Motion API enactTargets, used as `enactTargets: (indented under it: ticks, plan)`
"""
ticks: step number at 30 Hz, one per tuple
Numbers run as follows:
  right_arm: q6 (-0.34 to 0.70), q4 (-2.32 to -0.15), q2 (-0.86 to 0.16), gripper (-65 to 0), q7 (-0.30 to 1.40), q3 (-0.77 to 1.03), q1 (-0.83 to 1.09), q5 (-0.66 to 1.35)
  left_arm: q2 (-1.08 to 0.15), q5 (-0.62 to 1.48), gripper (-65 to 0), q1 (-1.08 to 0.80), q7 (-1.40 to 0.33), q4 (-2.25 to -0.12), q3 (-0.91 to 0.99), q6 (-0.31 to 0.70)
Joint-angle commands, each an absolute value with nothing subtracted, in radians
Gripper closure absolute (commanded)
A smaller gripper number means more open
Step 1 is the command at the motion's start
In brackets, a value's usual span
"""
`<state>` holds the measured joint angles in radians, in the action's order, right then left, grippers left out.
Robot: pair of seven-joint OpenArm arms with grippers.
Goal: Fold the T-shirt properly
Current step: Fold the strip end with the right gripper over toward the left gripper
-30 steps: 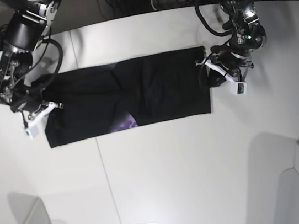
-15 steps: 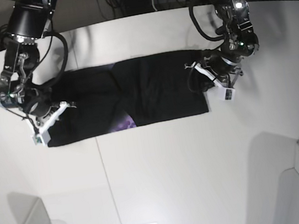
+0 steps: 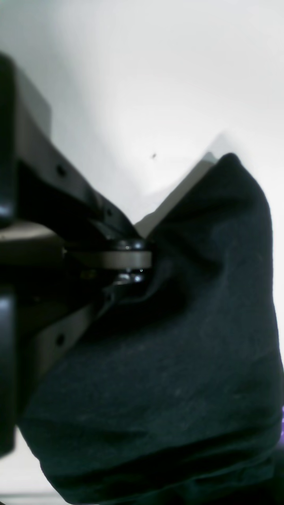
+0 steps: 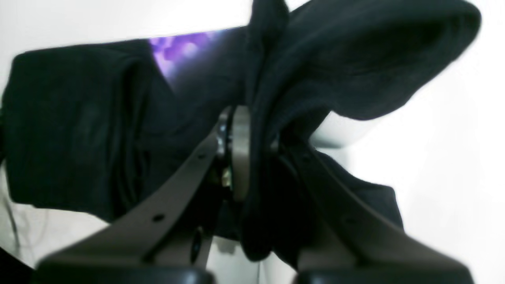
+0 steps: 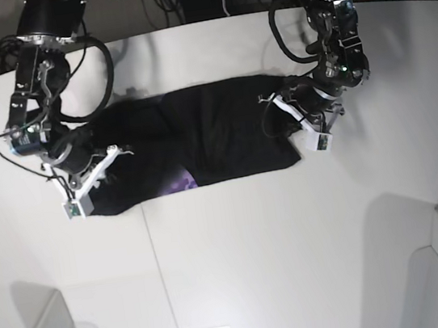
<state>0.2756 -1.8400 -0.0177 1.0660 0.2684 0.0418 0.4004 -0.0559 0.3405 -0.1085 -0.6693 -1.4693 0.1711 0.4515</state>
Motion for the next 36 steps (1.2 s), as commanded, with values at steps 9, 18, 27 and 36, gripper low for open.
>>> enactTargets:
  ticks: [9, 18, 27, 36]
  plan:
    - [0.277, -1.968, 0.028, 0.0, 1.046, 0.245, 0.093, 0.415, -0.061, 0.308, 0.0, -0.113, -0.710, -1.477, 0.171, 0.437]
    - [0.150, -2.005, 0.064, 0.0, 1.036, 0.058, 0.124, 0.421, -0.064, 0.308, 0.0, -0.119, -0.710, -1.477, 0.171, 0.437]
    - [0.142, -2.006, 0.114, 0.0, 1.036, 0.004, 0.125, 0.421, -0.077, 0.308, 0.0, -0.151, -0.710, -1.491, 0.177, 0.437]
    - [0.140, -2.012, 0.124, 0.0, 1.035, -0.004, 0.124, 0.547, -0.096, 0.308, 0.0, -0.162, -0.710, -1.515, 0.173, 0.437]
